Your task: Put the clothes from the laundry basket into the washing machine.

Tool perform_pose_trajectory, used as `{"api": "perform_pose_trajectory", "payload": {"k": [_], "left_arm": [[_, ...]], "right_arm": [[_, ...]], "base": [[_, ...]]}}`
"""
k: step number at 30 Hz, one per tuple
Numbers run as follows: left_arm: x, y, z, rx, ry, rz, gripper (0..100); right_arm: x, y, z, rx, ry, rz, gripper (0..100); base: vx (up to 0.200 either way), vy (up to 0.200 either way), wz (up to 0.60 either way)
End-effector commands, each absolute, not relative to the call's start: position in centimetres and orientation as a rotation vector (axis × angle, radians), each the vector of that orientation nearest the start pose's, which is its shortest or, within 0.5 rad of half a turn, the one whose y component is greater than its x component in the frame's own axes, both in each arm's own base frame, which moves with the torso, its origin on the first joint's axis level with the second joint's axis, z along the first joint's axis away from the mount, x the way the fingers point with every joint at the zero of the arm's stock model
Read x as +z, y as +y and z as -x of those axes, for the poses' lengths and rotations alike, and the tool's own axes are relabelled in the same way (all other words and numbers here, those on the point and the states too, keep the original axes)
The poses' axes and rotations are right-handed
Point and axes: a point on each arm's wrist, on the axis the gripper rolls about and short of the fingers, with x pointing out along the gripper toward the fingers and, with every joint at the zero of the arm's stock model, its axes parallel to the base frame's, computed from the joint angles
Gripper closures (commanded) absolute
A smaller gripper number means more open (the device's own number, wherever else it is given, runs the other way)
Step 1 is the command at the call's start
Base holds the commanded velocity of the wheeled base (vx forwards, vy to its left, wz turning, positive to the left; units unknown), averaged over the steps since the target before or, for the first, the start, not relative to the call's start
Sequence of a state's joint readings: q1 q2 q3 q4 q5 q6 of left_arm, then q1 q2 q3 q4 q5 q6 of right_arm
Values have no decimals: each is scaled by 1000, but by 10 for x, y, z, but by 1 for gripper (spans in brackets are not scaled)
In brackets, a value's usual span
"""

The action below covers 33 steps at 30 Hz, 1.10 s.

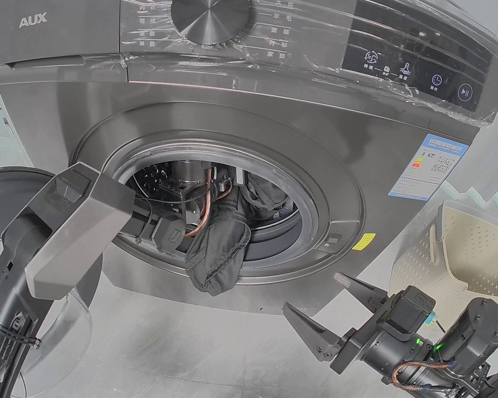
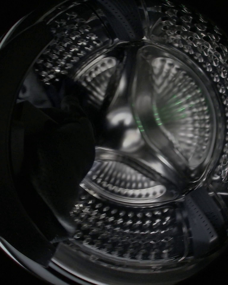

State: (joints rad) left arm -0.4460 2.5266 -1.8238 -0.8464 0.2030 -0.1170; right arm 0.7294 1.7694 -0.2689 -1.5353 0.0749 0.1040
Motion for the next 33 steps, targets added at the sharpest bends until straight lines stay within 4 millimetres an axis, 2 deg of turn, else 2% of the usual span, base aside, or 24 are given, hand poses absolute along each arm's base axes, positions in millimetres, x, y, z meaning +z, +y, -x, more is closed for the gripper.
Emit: {"api": "perform_pose_trajectory", "payload": {"k": [1, 3, 4, 6, 9, 10, 13, 16, 27, 29, 33], "left_arm": [[121, -218, -503, -194, -188, 190, 100], [119, -219, -501, -196, -173, 185, 100], [114, -221, -499, -199, -151, 177, 0], [110, -221, -492, -203, -111, 164, 0], [104, -223, -461, -241, 38, 112, 0], [104, -223, -458, -243, 47, 108, 0], [108, -222, -426, -336, 164, 63, 0], [109, -223, -409, -377, 215, 32, 0], [68, -216, -393, -421, 359, -77, 0], [66, -216, -392, -421, 364, -80, 0], [42, -217, -397, -421, 399, -114, 0]], "right_arm": [[129, 168, -185, 808, 5, -111, 0], [129, 168, -185, 808, 6, -109, 0], [129, 168, -185, 808, 6, -109, 0], [129, 168, -185, 808, 6, -111, 0], [129, 168, -185, 808, 6, -109, 0], [129, 168, -185, 808, 6, -109, 0], [129, 168, -184, 809, 7, -109, 0], [129, 169, -183, 817, 7, -111, 0], [129, 170, -183, 819, 9, -112, 0], [128, 170, -183, 819, 11, -111, 0], [129, 171, -182, 823, 9, -112, 0]], "base": [[0, 0, 0], [0, 0, 0], [0, 0, 0], [0, 0, 0], [0, 0, 0], [0, 0, 0], [0, 0, 0], [0, 0, 0], [0, 0, 0], [0, 0, 0], [0, 0, 0]]}}
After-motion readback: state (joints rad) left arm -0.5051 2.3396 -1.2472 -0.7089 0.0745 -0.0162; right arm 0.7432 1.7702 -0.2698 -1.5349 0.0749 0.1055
